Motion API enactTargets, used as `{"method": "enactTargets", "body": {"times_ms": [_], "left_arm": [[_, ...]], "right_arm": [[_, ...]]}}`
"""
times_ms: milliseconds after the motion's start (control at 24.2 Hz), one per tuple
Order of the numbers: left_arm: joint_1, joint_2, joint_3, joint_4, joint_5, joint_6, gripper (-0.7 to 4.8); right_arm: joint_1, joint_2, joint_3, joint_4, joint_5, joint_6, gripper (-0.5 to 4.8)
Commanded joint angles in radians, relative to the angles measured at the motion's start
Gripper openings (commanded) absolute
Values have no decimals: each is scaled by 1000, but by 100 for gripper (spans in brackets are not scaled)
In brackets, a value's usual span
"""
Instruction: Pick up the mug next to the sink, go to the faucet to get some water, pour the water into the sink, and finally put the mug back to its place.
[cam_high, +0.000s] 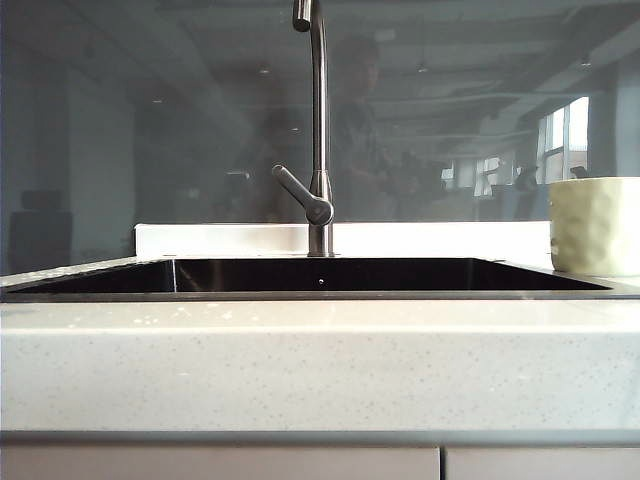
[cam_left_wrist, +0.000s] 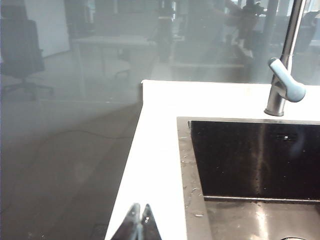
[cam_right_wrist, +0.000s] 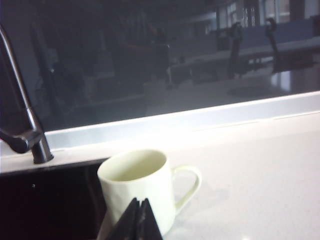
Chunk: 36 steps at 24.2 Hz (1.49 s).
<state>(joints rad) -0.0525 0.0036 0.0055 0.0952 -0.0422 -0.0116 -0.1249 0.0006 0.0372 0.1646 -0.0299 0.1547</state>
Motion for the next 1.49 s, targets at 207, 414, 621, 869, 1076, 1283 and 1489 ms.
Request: {"method": "enactTargets", "body": {"times_ms": [207, 414, 621, 869, 1076, 1283, 1489], "left_arm": [[1, 0, 5, 9, -2, 7, -4], [1, 0, 5, 10, -2, 7, -4], [1, 0, 5, 9, -2, 7, -4], [1, 0, 5, 9, -3, 7, -4], [1, 0, 5, 9, -2, 7, -4], [1, 0, 5, 10, -2, 7, -4], [1, 0, 5, 9, -2, 7, -4]], "right_arm": [[54, -2, -36, 23, 2, -82, -8], [121, -2, -36, 23, 7, -103, -8], [125, -2, -36, -12, 8, -103, -8], [123, -2, -36, -15, 13, -103, -9], [123, -2, -36, -15, 11, -103, -8], [117, -2, -36, -15, 10, -103, -8], [117, -2, -36, -15, 9, -103, -8]]}}
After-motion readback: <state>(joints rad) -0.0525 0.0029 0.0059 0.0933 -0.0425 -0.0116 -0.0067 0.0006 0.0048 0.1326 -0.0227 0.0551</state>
